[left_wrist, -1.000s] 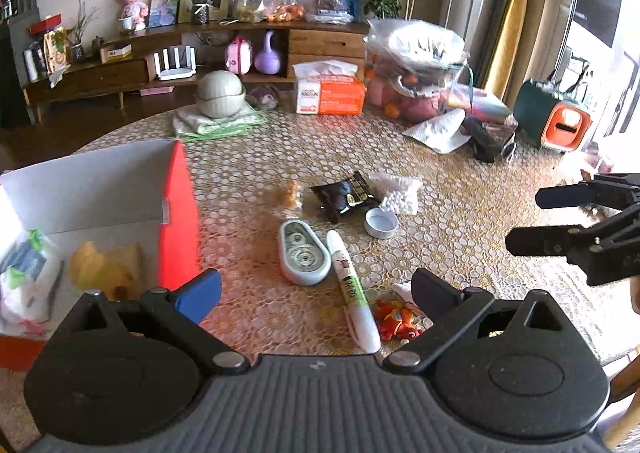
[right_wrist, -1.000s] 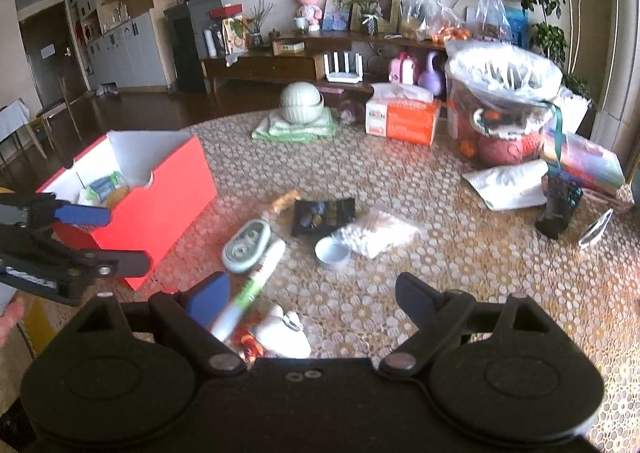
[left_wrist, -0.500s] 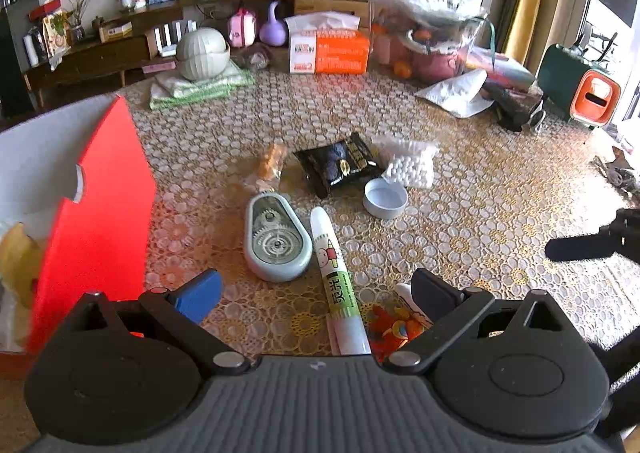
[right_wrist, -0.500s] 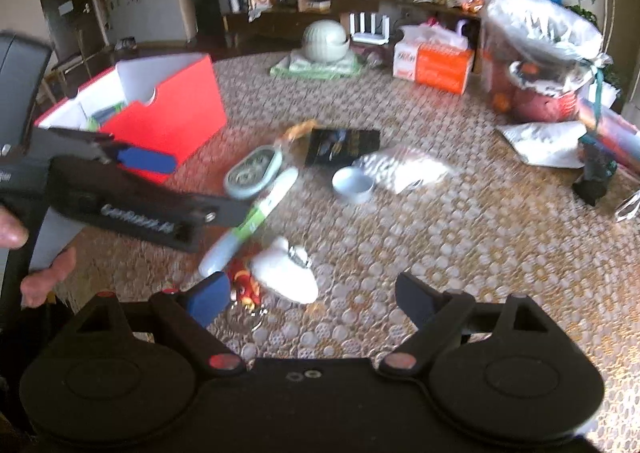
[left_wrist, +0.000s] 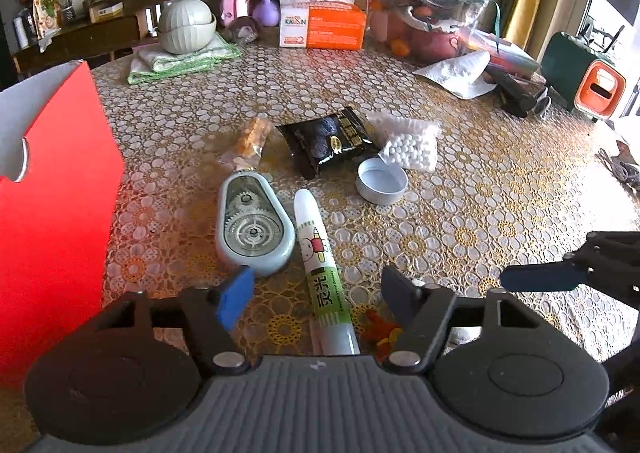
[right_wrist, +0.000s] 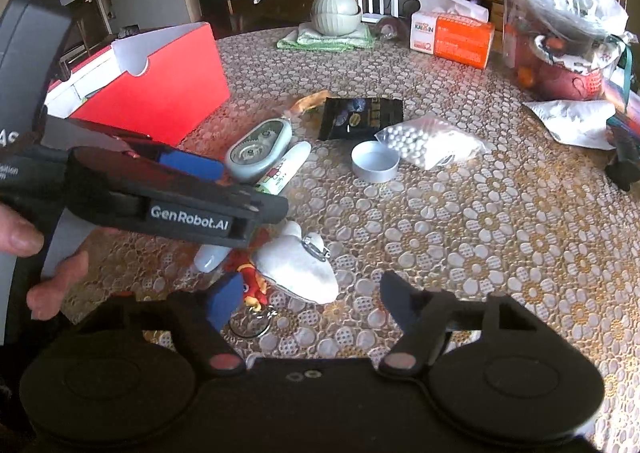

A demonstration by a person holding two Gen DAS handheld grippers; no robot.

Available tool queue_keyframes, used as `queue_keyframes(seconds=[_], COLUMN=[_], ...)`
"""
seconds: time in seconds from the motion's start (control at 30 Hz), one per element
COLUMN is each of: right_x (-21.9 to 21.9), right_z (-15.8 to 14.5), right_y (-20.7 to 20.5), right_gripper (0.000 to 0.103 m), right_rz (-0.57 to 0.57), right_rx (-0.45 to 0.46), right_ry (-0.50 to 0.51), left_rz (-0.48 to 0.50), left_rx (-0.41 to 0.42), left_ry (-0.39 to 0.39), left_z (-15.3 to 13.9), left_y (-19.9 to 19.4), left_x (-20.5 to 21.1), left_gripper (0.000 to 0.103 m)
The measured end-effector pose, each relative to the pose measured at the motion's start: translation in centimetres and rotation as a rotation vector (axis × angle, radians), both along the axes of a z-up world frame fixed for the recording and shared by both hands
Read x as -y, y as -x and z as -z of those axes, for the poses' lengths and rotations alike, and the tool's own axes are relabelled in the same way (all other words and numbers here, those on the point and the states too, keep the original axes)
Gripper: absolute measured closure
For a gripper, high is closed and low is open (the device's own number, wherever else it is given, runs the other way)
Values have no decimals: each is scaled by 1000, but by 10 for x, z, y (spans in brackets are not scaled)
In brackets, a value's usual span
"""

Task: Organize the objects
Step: 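Grasp the white glue stick with the left gripper while the right gripper grasps the white toy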

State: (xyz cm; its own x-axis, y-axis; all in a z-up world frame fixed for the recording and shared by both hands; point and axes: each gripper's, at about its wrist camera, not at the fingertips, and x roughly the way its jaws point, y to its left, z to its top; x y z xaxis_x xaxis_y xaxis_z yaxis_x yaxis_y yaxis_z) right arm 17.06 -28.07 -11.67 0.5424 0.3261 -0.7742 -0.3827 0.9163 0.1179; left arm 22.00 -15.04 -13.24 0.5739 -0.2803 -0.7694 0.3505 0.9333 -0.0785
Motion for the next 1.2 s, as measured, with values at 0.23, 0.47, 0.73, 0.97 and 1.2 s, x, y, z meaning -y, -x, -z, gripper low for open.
queue_keyframes(seconds=[0.23, 0.47, 0.73, 0.97, 1.2], right_x=[-2, -2, 3, 9, 8], right_z=[5, 7, 0, -12, -29], right_y=[-6, -7, -2, 5, 17], right_gripper=[45, 57, 65, 66, 66], right_rz=[5, 12, 55, 94, 108], right_rx=[-20, -39, -21, -1, 26], right_ry=[-27, -55, -70, -70, -73], left_rz=[16, 35, 48, 45, 42], left_rx=[-14, -3, 15, 33, 39], left_ry=[8, -30, -33, -8, 31], left_z=[5, 7, 4, -9, -28], left_y=[-2, 0, 4, 14, 31], left_x=[2, 6, 4, 0, -12], left_gripper=[64, 81, 86, 86, 86])
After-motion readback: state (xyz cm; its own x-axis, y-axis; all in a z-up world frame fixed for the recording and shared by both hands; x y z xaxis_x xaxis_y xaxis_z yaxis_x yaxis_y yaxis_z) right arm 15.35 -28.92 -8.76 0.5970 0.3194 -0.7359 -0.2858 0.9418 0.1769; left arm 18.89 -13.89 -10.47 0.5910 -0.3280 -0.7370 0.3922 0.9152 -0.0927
